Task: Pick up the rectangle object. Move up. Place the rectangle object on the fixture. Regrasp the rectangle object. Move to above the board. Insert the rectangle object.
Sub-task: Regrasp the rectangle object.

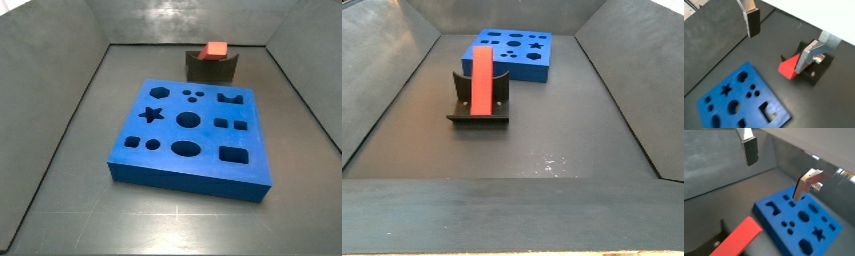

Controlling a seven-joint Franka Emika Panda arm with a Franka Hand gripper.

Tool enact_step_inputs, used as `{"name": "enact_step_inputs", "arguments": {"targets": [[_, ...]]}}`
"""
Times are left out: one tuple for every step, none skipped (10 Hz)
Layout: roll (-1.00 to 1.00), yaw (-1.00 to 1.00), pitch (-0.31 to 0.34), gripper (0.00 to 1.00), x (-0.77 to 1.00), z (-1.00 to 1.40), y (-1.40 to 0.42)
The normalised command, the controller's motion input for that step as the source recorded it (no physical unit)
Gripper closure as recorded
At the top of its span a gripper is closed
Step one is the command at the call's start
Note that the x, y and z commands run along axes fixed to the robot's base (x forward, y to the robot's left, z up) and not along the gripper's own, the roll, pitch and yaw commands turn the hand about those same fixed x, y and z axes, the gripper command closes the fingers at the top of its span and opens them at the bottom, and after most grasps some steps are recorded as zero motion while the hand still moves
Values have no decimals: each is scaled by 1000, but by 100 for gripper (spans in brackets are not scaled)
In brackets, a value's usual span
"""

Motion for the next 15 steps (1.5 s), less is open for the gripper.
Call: {"name": "enact_step_inputs", "arguments": {"targets": [[1000, 35, 0, 0, -47, 12, -16], [1000, 36, -6, 0, -40, 13, -18], [1000, 36, -11, 0, -37, 18, -20], [1000, 37, -15, 0, -32, 19, -22], [1000, 38, -21, 0, -23, 17, -24], [1000, 39, -23, 0, -17, 18, -21], [1000, 40, -22, 0, -17, 17, -22], [1000, 41, -18, 0, -15, 17, -20], [1000, 42, -12, 0, -3, 14, -25], [1000, 43, -7, 0, 8, 6, -29], [1000, 44, 2, 0, 24, 4, -30], [1000, 47, 13, 0, 35, 2, -32], [1000, 49, 22, 0, 44, -2, -33], [1000, 56, 44, 0, 60, 0, -36], [1000, 63, 66, 0, 72, -2, -42]]}}
